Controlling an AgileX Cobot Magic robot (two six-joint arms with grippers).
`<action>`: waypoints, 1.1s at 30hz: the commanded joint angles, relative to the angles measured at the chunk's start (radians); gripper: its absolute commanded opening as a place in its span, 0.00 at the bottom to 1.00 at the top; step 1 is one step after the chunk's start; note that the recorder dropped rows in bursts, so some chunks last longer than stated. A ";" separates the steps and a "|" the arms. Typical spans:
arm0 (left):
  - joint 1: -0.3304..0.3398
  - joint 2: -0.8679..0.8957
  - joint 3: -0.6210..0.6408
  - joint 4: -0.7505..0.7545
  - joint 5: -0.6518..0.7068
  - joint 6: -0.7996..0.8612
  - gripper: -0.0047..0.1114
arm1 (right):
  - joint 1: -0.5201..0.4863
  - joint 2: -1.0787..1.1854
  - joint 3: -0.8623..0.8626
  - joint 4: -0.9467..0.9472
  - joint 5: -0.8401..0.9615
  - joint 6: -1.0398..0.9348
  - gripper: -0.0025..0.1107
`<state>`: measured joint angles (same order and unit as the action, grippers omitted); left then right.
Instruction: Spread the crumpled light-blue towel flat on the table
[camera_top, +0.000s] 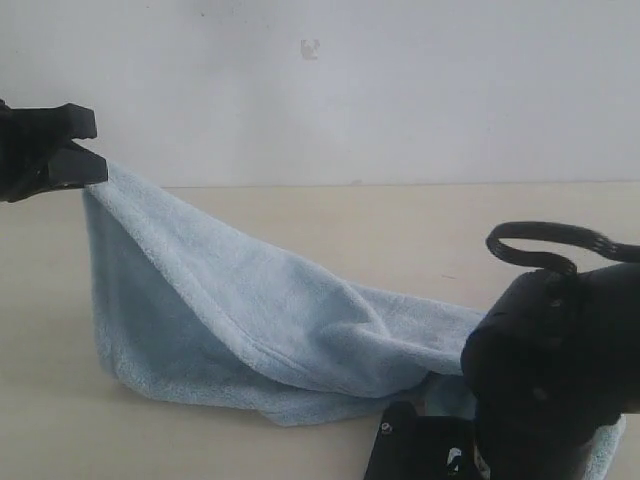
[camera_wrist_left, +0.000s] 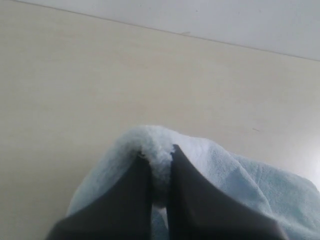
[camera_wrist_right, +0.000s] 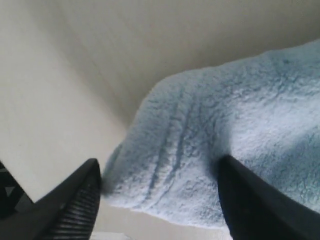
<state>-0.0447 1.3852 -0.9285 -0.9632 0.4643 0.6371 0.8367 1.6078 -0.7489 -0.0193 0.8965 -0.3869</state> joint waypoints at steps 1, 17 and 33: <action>0.004 -0.013 -0.003 0.012 0.011 -0.009 0.08 | 0.000 0.011 -0.001 -0.016 -0.062 0.019 0.58; 0.004 -0.013 -0.003 0.011 0.035 -0.006 0.08 | -0.002 -0.064 -0.001 -0.309 -0.038 0.422 0.02; 0.004 -0.122 -0.003 0.186 0.073 -0.084 0.08 | -0.139 -0.769 -0.001 -0.516 0.312 0.616 0.02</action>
<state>-0.0447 1.3101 -0.9285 -0.8479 0.5186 0.6119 0.7390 0.9296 -0.7473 -0.5426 1.1789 0.2435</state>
